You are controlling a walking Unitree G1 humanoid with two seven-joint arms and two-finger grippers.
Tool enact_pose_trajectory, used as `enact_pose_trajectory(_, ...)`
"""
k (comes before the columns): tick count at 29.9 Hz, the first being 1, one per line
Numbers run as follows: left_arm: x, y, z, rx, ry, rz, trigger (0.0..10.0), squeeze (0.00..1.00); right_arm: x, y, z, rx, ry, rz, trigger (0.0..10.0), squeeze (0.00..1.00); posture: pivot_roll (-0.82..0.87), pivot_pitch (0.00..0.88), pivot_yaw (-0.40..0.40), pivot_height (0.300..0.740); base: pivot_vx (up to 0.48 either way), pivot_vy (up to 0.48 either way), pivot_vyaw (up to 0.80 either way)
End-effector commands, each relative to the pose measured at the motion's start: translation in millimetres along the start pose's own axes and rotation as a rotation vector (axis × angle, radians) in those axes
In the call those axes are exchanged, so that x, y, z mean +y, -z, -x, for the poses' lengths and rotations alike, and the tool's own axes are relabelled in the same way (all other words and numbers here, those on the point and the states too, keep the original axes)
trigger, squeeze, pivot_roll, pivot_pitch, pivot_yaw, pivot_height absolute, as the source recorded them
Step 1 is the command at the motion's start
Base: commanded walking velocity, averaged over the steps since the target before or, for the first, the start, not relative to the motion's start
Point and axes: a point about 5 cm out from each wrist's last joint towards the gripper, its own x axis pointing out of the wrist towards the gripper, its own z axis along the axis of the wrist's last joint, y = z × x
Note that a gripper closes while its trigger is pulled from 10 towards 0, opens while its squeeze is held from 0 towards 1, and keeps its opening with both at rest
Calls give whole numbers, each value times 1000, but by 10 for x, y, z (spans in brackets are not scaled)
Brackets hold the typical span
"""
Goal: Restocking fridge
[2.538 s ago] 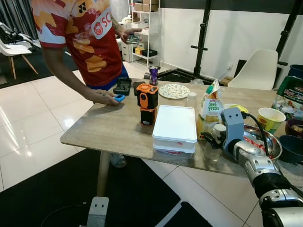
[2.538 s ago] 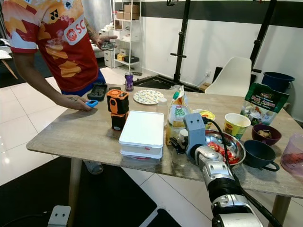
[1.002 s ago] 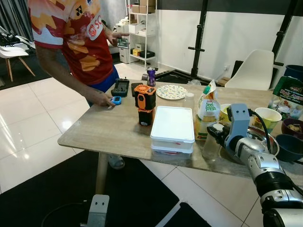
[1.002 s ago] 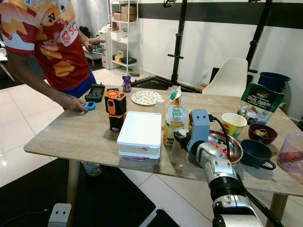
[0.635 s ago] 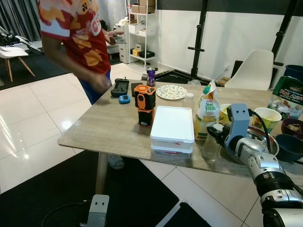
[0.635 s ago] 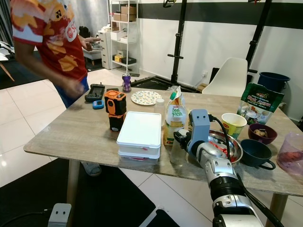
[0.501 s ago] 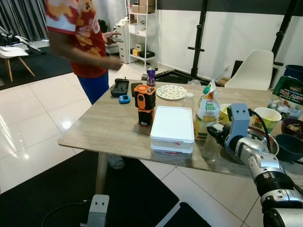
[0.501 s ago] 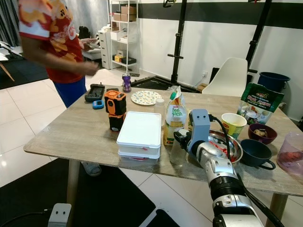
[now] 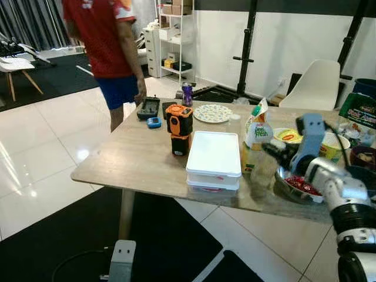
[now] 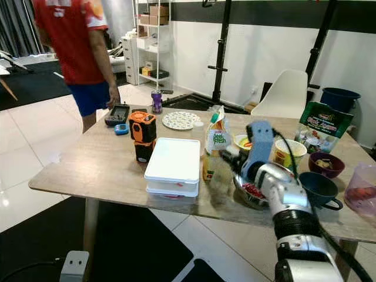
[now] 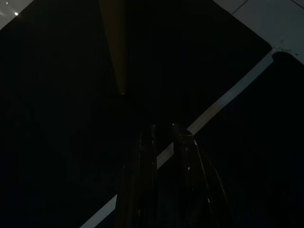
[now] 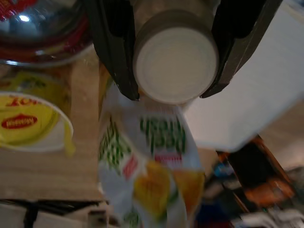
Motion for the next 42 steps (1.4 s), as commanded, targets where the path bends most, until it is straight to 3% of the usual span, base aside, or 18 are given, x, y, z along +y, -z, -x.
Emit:
enact_pose_trajectory(1,25,43,6,25,-3,-2,10000,0,31,-212,18,-78,-40,-34,0,0,-65,56,9,740,0,0,0)
enact_pose_trajectory(6,14,29,1,23,0,-3,10000,0,81,-284,102,-109,-181,-64,0,0,-67,55,10,740,0,0,0)
enact_pose_trajectory(13,23,24,-1,22,-2,-3,10000,0,282,-390,311,-194,-483,-129,0,0,-63,57,13,740,0,0,0)
enact_pose_trajectory(17,40,35,3,26,-3,-7,10000,0,478,-397,475,-229,-691,-139,0,0,-63,56,16,740,0,0,0)
enact_pose_trajectory(21,41,36,3,27,-3,-7,10000,0,512,-366,497,-215,-718,-133,0,0,-63,56,16,740,0,0,0)
enact_pose_trajectory(23,29,28,0,26,0,-9,10000,0,621,-114,571,-121,-821,-149,0,0,-63,55,17,740,0,0,0)
enact_pose_trajectory(28,25,25,-1,25,1,-9,10000,0,661,-6,605,-79,-856,-156,0,0,-64,55,17,740,0,0,0)
enact_pose_trajectory(30,25,27,-1,26,2,-18,10000,0,748,527,677,166,-873,-135,0,0,-63,52,16,740,0,0,0)
enact_pose_trajectory(31,25,27,-1,26,2,-18,10000,0,748,527,677,166,-873,-135,0,0,-63,52,16,740,0,0,0)
enact_pose_trajectory(32,32,36,2,28,1,-21,10000,0,758,782,714,278,-860,-118,0,0,-63,52,16,740,0,0,0)
enact_pose_trajectory(33,32,36,2,28,1,-21,10000,0,758,782,714,278,-860,-118,0,0,-63,52,16,740,0,0,0)
enact_pose_trajectory(35,44,61,10,34,-3,-23,10000,0,665,1261,737,447,-730,-73,0,0,-61,51,14,740,0,0,0)
enact_pose_trajectory(36,44,61,10,34,-3,-23,10000,0,665,1261,737,447,-730,-73,0,0,-61,51,14,740,0,0,0)
enact_pose_trajectory(37,48,71,14,36,-5,-21,10000,0,588,1494,743,513,-637,-40,0,0,-59,51,13,740,0,0,0)
enact_pose_trajectory(39,48,71,14,36,-5,-21,10000,0,588,1494,743,513,-637,-40,0,0,-59,51,13,740,0,0,0)
enact_pose_trajectory(42,44,97,23,40,-8,-17,10000,0,415,1892,745,575,-372,7,0,0,-60,51,11,740,0,0,0)
